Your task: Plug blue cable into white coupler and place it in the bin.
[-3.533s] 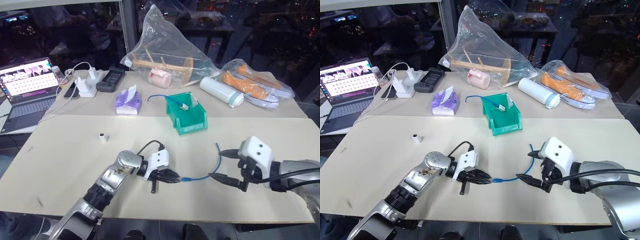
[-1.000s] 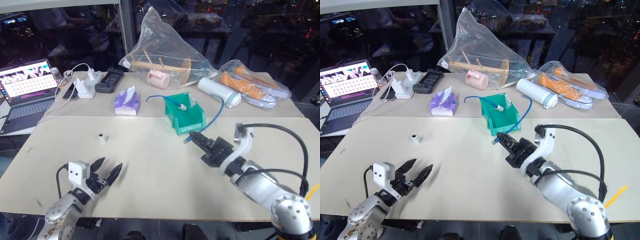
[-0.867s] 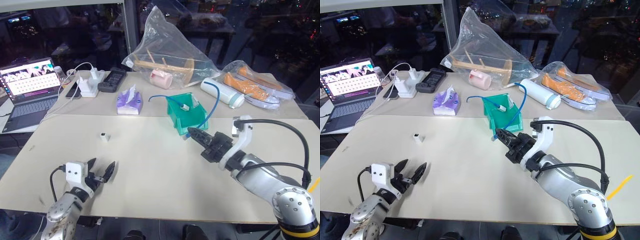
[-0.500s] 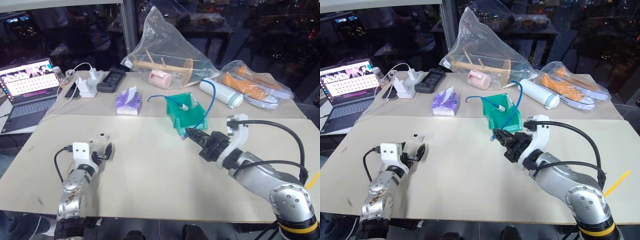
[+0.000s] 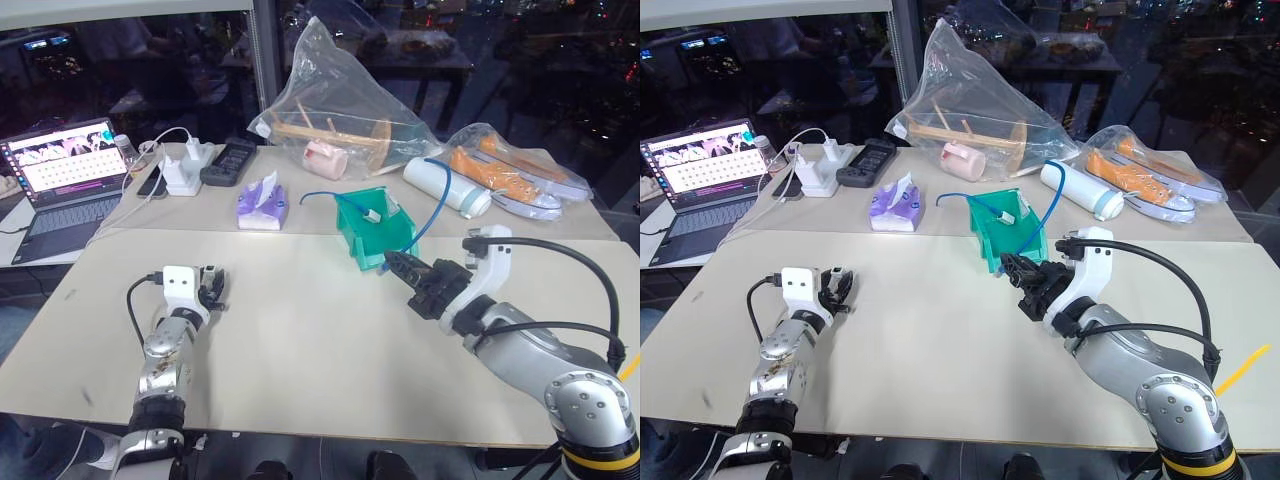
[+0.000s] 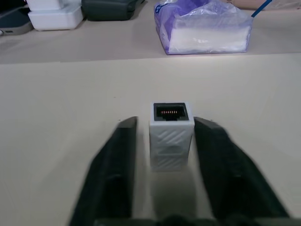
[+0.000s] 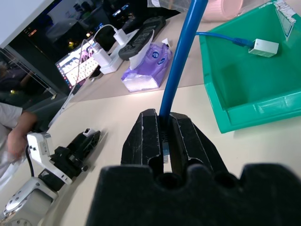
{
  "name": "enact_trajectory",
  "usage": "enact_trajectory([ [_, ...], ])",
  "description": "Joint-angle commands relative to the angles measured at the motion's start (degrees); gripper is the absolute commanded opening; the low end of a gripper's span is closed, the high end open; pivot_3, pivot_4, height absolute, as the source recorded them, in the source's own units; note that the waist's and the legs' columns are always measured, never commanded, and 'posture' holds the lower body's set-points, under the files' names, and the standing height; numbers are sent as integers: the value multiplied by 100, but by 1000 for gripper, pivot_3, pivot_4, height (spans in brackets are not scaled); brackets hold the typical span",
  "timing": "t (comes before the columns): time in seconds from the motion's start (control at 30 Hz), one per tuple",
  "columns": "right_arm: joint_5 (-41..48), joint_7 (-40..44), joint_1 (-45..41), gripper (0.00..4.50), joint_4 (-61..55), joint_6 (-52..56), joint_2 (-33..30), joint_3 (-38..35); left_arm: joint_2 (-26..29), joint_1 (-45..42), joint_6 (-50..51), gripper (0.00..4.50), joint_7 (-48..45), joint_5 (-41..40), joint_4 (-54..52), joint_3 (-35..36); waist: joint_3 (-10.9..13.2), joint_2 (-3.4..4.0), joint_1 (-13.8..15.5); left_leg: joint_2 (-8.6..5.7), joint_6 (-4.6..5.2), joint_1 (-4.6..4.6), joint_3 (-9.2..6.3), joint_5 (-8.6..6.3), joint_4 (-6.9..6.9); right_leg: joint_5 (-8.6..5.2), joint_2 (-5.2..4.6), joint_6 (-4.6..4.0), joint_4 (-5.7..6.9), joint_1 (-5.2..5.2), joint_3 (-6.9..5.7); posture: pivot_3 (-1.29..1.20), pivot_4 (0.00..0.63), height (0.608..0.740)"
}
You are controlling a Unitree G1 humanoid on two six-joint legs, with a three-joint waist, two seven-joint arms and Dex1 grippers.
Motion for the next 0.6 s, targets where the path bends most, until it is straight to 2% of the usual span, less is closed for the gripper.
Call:
enact_trajectory([
  [0.03,33,-1,24,0,-270,22,-102,-212,-2,-45,246,638,-429,-65,83,-265,0,0,1,0,0,-1,0,0,1,0,0,0,-1,0,0,0,150,740],
  [0.17,-469,128,313,0,-355,66,-295,-258,232,17,526,641,-2297,-64,-987,-1485,0,0,16,-1,0,-9,-1,0,0,0,-1,2,-9,-3,-2,0,150,740],
  [0.27,-894,212,492,0,-394,18,-243,-204,324,-34,1209,641,-3238,-352,-1966,-2211,1,-1,2,-1,2,-25,-1,-1,-1,0,-2,3,-11,-14,-3,0,150,740],
  [0.4,-1517,278,727,0,-444,-24,-82,-106,393,-311,1846,641,-3863,-316,-2563,-2937,2,-4,-154,0,8,-44,-1,-5,-3,0,-1,5,-10,-30,-4,0,150,740],
  [0.6,-1855,219,1032,0,-384,81,500,133,200,-805,2393,641,-4031,13,-2420,-3608,4,-6,-267,0,13,-32,0,-7,-4,-1,1,3,-17,-28,1,0,150,740],
])
